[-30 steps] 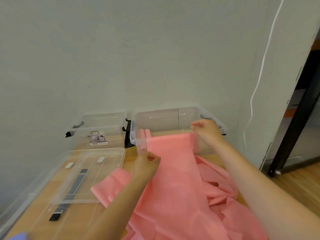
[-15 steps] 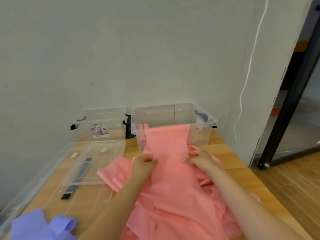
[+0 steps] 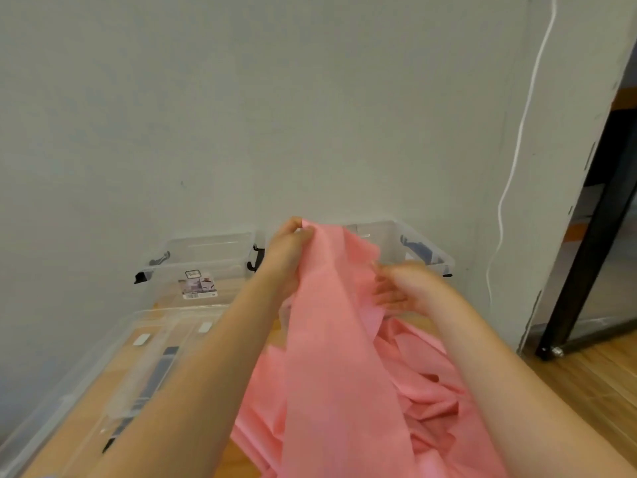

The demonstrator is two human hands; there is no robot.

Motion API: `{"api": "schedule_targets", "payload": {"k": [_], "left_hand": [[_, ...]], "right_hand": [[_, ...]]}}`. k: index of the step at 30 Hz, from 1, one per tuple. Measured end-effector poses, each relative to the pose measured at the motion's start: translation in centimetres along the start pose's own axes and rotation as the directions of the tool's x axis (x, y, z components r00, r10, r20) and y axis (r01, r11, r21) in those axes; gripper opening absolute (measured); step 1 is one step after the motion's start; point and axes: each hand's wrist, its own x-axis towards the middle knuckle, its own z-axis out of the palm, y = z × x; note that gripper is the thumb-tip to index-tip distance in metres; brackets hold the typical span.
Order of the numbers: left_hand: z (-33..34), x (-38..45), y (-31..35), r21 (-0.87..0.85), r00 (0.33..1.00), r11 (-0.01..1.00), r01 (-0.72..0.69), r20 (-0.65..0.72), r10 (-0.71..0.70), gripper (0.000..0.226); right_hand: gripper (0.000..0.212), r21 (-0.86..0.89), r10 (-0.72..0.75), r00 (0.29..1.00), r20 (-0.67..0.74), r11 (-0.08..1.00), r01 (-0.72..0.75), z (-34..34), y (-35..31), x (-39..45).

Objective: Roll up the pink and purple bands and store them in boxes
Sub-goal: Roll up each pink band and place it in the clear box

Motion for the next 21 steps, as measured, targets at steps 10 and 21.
{"api": "schedule_targets", "payload": {"k": [10,21], "left_hand": [[-3.5,-2.0,-4.1,-0.214,0.993,0.97,0.117,0.0,-0.12,0.023],[-1.5,4.6,-0.2,0.622,0.967,0.755,0.208,-0.246,-0.064,0.032]], "right_hand": [[0.01,0.605,-0.138,0.961,0.24,0.796,-0.036,2.1,4.8,0.5],[0.044,-0.251,-0.394,0.882,-0.258,0.909,0.332,0.1,-2.7,4.6]]}}
